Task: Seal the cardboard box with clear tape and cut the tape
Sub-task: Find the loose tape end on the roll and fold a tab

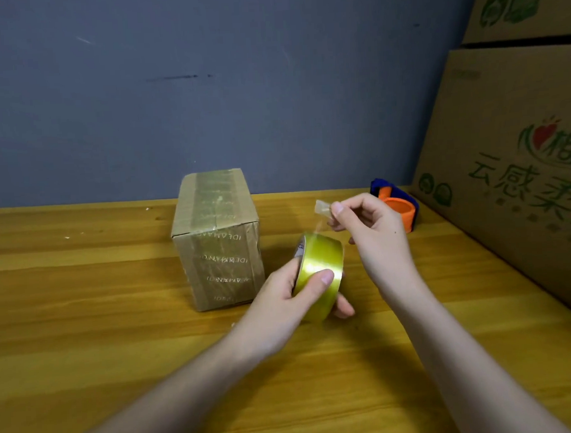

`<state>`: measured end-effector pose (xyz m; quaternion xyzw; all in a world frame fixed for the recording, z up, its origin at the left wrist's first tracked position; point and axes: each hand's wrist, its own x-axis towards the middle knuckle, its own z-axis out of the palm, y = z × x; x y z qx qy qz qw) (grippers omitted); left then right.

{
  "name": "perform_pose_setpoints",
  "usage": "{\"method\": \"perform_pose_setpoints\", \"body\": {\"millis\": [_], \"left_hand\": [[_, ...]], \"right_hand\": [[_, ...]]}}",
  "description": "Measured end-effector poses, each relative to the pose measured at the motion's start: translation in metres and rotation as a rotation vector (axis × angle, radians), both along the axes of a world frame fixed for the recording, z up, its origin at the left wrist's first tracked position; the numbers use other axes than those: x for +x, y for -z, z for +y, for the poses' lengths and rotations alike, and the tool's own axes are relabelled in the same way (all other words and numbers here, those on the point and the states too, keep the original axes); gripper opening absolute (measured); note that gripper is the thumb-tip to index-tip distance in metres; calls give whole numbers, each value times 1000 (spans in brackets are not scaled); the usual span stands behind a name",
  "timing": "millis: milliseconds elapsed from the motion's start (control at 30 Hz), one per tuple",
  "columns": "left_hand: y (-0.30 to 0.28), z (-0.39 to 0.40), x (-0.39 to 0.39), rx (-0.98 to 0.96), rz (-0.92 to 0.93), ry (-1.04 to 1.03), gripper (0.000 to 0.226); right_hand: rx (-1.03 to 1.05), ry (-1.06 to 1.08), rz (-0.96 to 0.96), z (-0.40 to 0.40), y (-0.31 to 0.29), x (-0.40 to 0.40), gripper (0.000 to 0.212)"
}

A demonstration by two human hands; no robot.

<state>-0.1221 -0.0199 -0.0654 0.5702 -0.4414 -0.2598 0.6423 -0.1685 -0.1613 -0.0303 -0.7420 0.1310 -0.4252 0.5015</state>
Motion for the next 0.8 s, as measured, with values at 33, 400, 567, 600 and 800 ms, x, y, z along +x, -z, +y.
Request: {"method": "perform_pose_setpoints", "body": {"millis": [33,400,567,600,800], "left_hand": [[0,0,0,-12,14,6,38],[1,5,5,-42,-102,-135,40],[0,7,7,-28,-169,-168,36],[0,7,7,-23,-184,-175,38],[0,7,9,15,-282,-244,41]], "right_hand": [[0,-9,16,0,1,0,16],[70,-87,160,1,3,2,18],[104,-125,192,5,4,2,16],[119,-132,191,6,4,2,15],[338,-202,207,8,6,5,6]]}}
